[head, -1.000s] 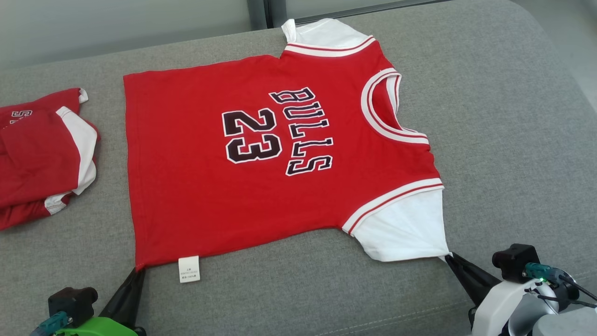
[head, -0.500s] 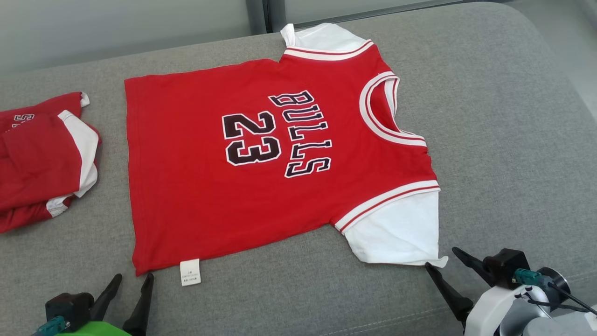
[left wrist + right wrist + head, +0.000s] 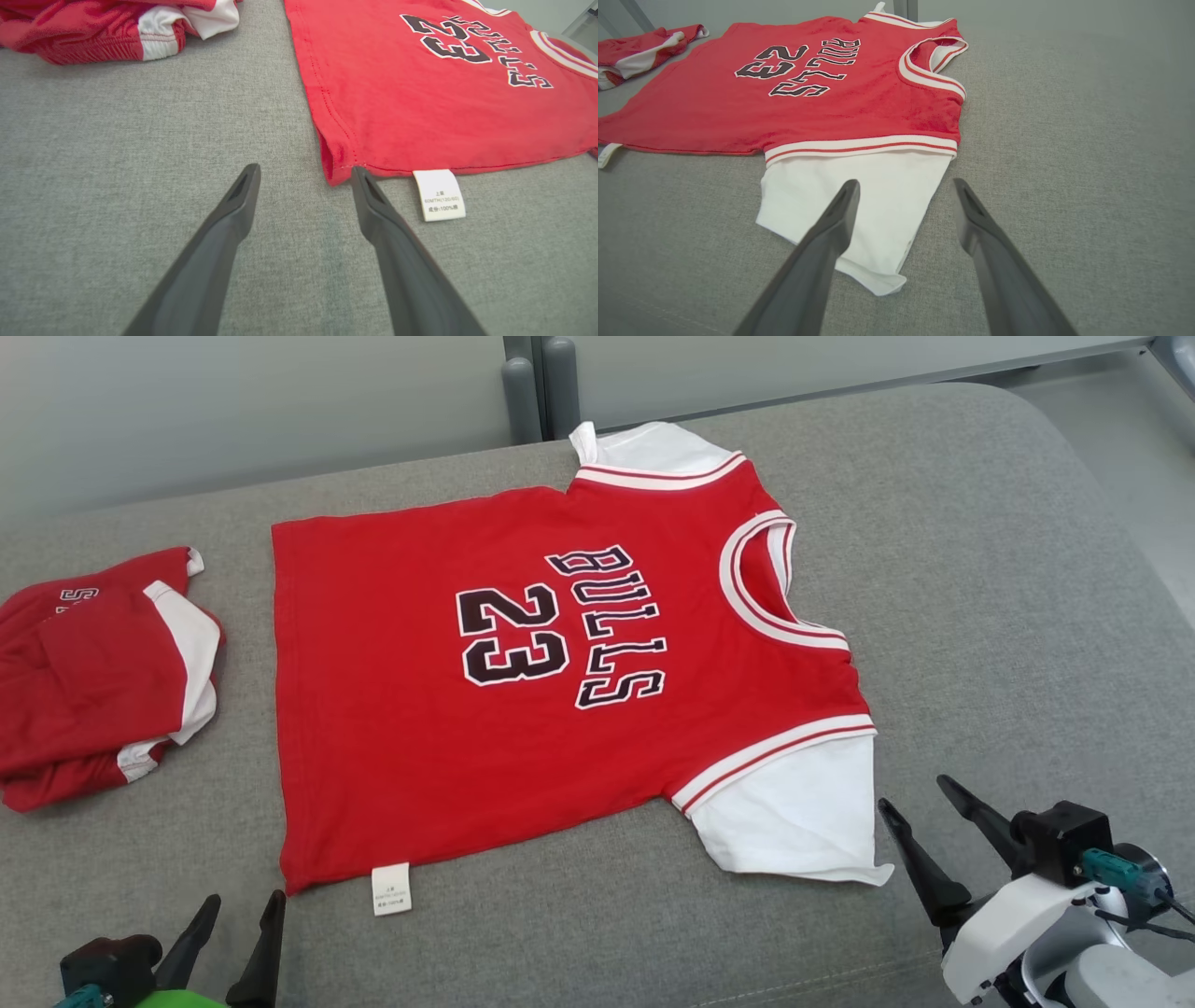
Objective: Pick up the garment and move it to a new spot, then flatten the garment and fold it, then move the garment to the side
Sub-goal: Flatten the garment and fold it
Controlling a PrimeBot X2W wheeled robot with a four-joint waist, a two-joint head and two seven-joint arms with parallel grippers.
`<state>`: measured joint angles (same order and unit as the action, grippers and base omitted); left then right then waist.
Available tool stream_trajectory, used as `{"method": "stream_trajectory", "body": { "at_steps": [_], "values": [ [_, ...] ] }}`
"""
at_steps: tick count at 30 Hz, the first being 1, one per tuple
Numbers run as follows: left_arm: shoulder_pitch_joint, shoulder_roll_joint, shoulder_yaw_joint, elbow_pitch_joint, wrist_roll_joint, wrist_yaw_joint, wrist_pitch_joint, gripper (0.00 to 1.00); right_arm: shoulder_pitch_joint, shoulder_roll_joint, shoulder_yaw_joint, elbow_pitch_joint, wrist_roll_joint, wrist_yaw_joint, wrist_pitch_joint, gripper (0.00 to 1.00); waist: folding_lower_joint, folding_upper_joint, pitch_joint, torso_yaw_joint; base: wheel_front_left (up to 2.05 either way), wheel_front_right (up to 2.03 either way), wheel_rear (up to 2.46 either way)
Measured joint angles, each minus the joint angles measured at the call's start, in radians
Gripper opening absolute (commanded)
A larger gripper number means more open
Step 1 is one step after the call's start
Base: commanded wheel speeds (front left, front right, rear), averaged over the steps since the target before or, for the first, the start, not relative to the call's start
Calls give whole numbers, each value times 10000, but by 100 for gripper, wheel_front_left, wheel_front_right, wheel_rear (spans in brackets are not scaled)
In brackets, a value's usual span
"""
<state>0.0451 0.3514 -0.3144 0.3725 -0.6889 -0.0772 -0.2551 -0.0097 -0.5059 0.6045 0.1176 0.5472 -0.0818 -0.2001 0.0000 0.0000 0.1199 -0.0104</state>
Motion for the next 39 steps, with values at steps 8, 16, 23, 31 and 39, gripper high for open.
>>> {"method": "stream_trajectory", "body": {
  "at_steps": [8, 16, 23, 31, 39],
  "values": [
    [-45, -474, 696, -918, -130, 362, 0, 100, 102, 84, -790, -150, -17, -274, -328, 100, 0, 1, -488, 114, 0, 0, 0],
    [-31, -600, 1028, -1337, 6, 612, -2, 100, 214, 476, -1369, -382, -209, -349, -462, 100, 0, 0, -937, 274, 0, 0, 0],
    [60, -836, 955, -1457, 244, 748, -2, 100, 443, 660, -1580, -376, -558, -418, -474, 100, 0, 0, -1242, 416, 0, 0, 0],
    [268, -869, 1260, -1618, 253, 865, -2, 100, 599, 920, -1981, -339, -736, -420, -493, 100, 0, 0, -1274, 443, 0, 0, 0],
    [262, -924, 1221, -1592, 431, 857, -4, 100, 582, 1308, -2708, -104, -1009, -431, -500, 100, 0, 0, -1188, 356, 0, 0, 0]
  ]
}}
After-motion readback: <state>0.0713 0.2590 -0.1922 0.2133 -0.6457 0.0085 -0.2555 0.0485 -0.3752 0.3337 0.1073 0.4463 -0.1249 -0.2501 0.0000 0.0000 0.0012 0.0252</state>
